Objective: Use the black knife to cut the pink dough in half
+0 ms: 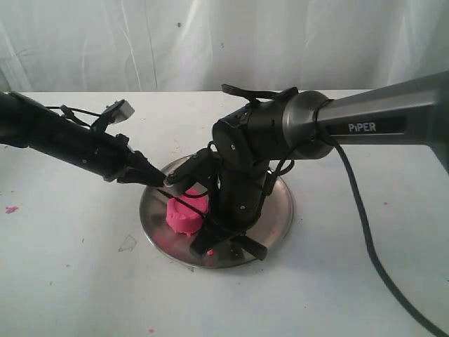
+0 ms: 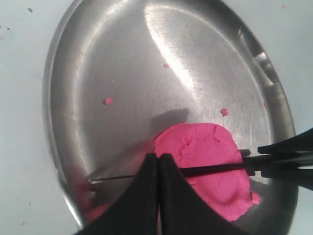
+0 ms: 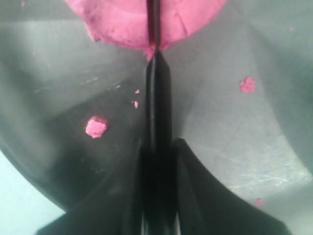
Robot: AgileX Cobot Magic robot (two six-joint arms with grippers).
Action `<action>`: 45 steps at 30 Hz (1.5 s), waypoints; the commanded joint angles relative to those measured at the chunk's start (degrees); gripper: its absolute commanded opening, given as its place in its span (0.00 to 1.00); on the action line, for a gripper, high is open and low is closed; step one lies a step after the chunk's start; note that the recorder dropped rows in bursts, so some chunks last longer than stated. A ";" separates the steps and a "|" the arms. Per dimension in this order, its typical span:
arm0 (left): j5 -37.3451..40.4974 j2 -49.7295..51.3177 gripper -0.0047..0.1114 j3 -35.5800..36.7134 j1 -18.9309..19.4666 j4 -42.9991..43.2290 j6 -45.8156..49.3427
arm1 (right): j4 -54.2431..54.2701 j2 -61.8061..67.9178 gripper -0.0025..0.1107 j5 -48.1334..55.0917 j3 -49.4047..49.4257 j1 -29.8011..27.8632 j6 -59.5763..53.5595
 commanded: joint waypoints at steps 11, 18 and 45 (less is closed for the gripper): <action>-0.11 3.91 0.04 -0.04 -0.33 -1.91 -0.38 | -0.55 -0.14 0.05 -0.21 -0.22 -0.10 -0.29; -0.11 3.91 0.04 -0.04 -0.33 -1.91 -0.38 | -0.55 -0.14 0.05 3.33 -2.65 -0.10 -0.29; -0.23 3.91 0.04 -0.04 -0.33 -1.91 -0.38 | -0.33 2.71 0.05 5.38 -3.99 -0.10 -0.29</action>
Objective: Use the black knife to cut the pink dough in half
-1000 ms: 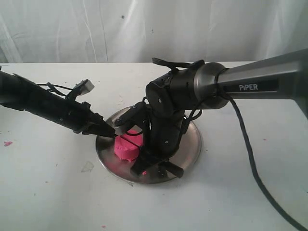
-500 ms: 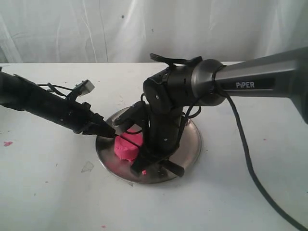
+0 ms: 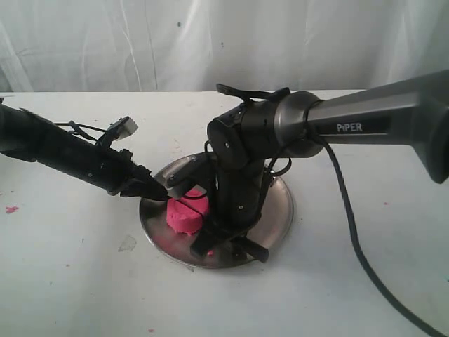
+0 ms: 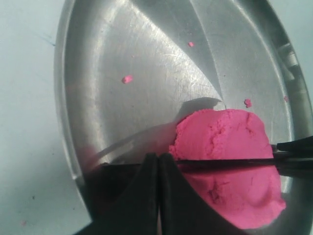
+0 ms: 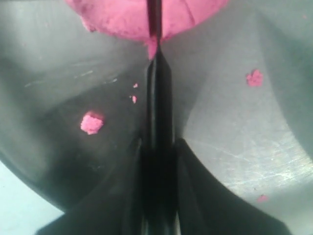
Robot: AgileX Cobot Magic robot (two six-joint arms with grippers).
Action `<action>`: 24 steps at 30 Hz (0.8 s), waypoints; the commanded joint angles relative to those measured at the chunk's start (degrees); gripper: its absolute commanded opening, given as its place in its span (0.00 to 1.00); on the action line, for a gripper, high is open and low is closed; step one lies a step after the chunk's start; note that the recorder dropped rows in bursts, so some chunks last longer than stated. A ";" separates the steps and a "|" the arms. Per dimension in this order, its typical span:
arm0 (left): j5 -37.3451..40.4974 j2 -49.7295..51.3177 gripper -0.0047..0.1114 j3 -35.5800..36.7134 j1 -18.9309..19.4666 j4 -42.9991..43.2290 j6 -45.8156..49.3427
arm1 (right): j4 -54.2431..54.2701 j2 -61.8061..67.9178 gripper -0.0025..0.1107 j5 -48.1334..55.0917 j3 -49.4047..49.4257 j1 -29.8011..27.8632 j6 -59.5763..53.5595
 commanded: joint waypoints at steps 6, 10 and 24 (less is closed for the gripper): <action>0.48 -0.13 0.04 -0.04 -0.20 -0.66 -0.28 | -0.71 0.51 0.05 3.62 -2.46 -0.10 -0.29; 0.25 -0.13 0.04 -0.04 -0.20 -0.66 -0.28 | -0.88 0.18 0.05 3.73 -2.46 -0.10 -0.29; 0.46 -0.13 0.04 -0.04 -0.20 -0.66 -0.28 | -0.88 0.19 0.05 5.82 -2.36 -0.10 -0.29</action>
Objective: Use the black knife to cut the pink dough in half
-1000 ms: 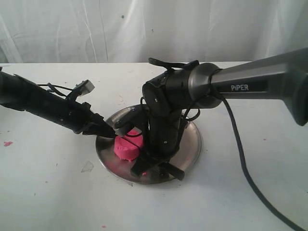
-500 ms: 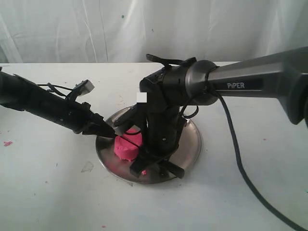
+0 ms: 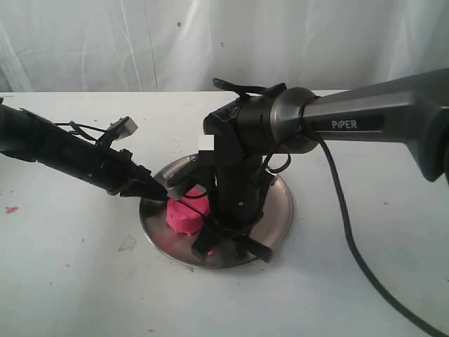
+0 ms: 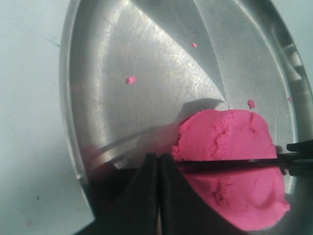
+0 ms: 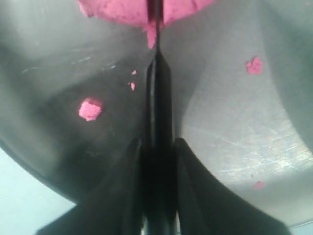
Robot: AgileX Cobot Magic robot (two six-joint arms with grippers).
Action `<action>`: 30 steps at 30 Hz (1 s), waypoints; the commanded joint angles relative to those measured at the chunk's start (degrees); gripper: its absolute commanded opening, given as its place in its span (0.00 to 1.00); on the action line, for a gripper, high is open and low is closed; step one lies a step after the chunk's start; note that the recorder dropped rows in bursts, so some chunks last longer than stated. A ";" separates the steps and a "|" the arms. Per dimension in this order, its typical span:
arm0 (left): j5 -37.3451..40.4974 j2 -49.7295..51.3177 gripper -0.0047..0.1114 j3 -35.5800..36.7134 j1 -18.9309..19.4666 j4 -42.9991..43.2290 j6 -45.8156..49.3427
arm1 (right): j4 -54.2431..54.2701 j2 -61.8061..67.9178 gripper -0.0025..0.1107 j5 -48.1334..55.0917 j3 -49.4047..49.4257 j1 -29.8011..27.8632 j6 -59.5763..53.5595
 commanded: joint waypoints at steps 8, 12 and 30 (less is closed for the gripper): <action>1.06 -0.55 0.04 -0.04 0.02 -1.59 -0.28 | -0.33 -0.51 0.05 2.08 -0.31 -0.10 -0.29; 0.11 -2.40 0.04 -0.04 0.34 -1.59 -0.28 | -0.60 -0.51 0.05 2.49 -0.31 -0.10 -0.29; 0.57 -5.36 0.04 -0.04 1.67 -1.59 -0.65 | -2.06 -0.51 0.05 9.41 -0.31 -0.10 -0.29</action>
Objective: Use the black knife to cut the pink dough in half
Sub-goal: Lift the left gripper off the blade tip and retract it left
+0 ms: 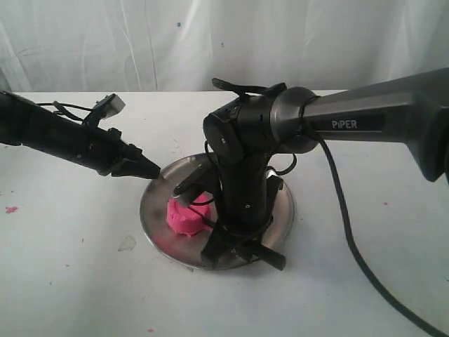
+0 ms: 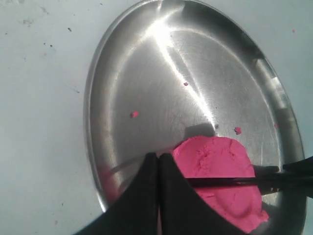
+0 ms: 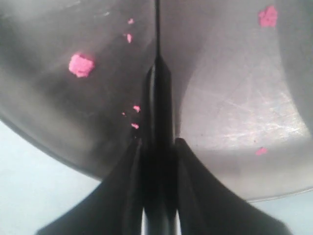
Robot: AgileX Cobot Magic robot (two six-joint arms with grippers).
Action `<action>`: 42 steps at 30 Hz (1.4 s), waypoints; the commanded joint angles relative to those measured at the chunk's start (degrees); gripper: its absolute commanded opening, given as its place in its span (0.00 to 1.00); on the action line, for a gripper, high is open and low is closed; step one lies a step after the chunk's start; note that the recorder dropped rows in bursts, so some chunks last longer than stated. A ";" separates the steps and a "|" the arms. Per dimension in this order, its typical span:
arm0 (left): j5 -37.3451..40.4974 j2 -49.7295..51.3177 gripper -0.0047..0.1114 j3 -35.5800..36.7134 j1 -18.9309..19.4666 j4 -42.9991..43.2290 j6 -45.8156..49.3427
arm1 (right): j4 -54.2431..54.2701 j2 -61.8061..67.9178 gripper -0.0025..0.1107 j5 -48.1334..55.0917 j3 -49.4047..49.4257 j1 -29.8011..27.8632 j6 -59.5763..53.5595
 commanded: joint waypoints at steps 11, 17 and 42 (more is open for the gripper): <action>1.01 -5.27 0.04 -0.04 0.06 -1.23 -0.27 | -1.86 -0.51 0.05 2.22 -0.31 -0.10 -0.67; 1.48 -8.37 0.04 -0.04 0.06 -0.38 -1.46 | -5.22 -0.51 0.05 1.82 -0.31 -0.10 1.86; 3.51 -9.50 0.04 -0.04 0.06 -0.38 -2.40 | -0.01 -0.64 0.05 1.98 -0.31 0.25 -0.08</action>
